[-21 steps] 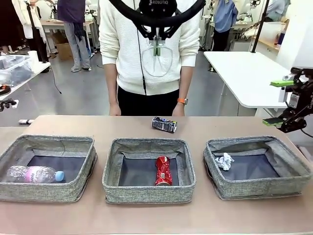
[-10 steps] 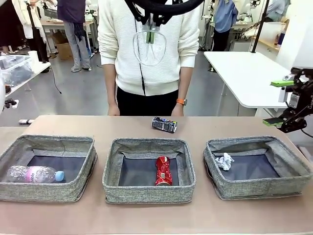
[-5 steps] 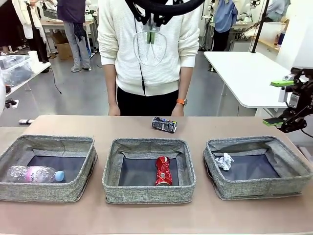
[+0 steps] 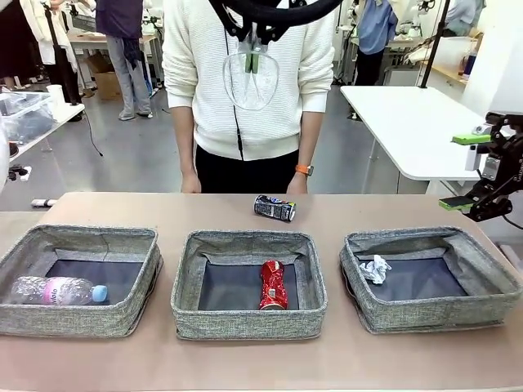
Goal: Sort the waste into the appropriate baskets.
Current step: Place the picked waste into the Fabric basket indicated by the person.
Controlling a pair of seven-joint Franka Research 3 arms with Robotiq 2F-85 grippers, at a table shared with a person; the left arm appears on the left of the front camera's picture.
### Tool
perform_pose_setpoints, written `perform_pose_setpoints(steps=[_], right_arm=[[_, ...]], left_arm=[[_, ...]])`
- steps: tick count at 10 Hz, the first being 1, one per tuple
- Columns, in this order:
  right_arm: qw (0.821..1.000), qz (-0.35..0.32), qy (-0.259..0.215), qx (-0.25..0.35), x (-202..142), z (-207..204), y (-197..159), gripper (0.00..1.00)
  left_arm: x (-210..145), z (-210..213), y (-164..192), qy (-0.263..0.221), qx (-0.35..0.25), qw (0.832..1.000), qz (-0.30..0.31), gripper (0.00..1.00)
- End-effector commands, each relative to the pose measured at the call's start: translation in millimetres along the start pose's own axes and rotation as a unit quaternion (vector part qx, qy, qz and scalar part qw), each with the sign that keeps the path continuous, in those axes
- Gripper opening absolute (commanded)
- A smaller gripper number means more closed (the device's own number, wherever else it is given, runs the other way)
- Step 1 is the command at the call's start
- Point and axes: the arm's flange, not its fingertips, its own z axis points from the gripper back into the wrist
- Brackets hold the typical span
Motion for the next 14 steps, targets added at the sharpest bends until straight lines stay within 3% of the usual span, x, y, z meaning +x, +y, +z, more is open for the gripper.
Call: perform_pose_setpoints(steps=[1, 14], right_arm=[[1.0, -0.01, 0.0, 0.005, -0.9, 0.0, 6.1, 1.0], [1.0, -0.01, 0.0, 0.005, -0.9, 0.0, 6.1, 1.0]], left_arm=[[-2.9, 2.3, 0.8, -0.001, -0.002, 1.0, 0.007, 0.01], [-2.9, 2.3, 0.8, -0.001, -0.002, 1.0, 0.007, 0.01]])
